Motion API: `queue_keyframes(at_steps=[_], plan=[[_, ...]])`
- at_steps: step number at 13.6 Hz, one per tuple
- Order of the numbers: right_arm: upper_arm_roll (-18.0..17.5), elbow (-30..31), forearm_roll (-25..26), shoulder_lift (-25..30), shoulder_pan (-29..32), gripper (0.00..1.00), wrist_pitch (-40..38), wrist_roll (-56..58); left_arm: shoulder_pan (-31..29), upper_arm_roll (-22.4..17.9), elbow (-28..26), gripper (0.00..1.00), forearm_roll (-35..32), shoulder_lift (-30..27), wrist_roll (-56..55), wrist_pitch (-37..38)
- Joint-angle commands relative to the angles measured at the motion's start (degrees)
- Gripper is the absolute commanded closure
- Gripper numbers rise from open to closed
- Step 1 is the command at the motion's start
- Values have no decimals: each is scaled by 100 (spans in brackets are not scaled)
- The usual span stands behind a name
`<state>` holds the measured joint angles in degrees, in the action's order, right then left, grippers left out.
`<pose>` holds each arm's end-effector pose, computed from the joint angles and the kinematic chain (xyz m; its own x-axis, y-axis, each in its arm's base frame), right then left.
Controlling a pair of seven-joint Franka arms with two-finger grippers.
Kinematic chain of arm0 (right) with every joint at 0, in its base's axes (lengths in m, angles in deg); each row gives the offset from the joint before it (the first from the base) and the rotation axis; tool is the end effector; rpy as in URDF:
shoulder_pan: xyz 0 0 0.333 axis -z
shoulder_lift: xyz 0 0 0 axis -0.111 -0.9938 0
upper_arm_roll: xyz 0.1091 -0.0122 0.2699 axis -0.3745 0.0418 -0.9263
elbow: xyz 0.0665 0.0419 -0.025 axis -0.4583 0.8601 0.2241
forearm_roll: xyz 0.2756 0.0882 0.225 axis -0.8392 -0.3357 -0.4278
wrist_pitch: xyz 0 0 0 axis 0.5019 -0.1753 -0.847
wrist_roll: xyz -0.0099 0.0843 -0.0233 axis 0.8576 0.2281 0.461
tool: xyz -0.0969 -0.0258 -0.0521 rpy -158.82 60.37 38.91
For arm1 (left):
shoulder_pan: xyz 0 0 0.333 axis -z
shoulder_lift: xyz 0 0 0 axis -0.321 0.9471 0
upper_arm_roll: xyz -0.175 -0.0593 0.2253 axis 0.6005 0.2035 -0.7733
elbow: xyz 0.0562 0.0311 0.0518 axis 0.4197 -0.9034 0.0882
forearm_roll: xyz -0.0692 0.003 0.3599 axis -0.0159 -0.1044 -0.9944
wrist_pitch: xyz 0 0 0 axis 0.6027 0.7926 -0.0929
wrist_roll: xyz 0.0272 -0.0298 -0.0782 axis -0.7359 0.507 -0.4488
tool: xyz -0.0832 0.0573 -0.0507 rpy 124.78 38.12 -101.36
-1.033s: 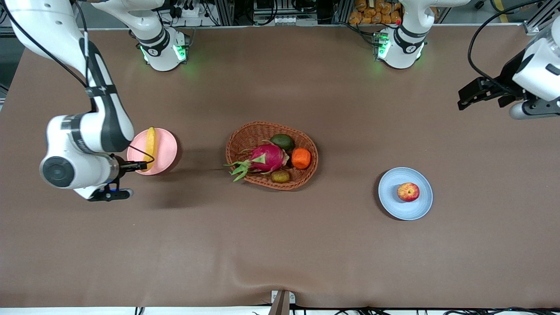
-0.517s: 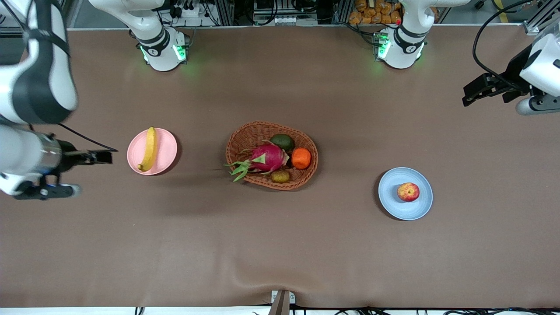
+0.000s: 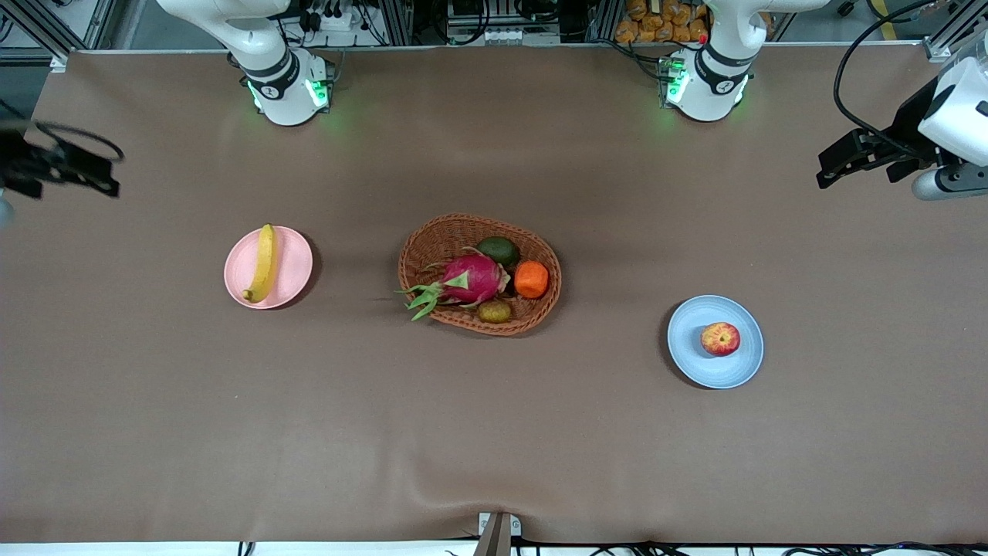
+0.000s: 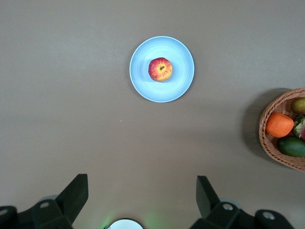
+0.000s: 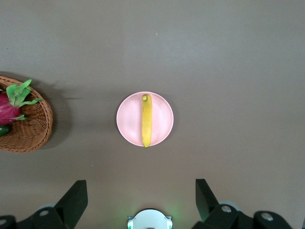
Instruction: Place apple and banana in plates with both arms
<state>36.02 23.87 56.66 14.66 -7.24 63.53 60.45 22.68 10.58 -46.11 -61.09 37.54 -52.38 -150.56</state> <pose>0.5229 0.0083 0.6477 0.9923 0.0046 -0.1237 0.0077 -0.9997 0.0248 0.5049 -0.0600 0.6132 0.9947 0.0945 -0.0414 0.0948 -0.9955 0.0039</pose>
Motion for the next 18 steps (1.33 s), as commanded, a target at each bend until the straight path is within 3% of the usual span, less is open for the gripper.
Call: queue_keyframes(at_steps=[1,3,7,18], plan=[[-49,1566,-66,1017,157,0,759,5,-44,-3,-173,0,-88,-127,141,-132],[-67,2097,-31,1363,139,0,1078,5,-35,-3,-85,0,-123,-13,141,-132],[-49,1729,101,1109,175,0,1096,85,-53,-12,91,0,-132,102,237,-132],[-58,1667,180,1082,113,0,1114,85,-53,-21,91,0,-132,137,228,-80]])
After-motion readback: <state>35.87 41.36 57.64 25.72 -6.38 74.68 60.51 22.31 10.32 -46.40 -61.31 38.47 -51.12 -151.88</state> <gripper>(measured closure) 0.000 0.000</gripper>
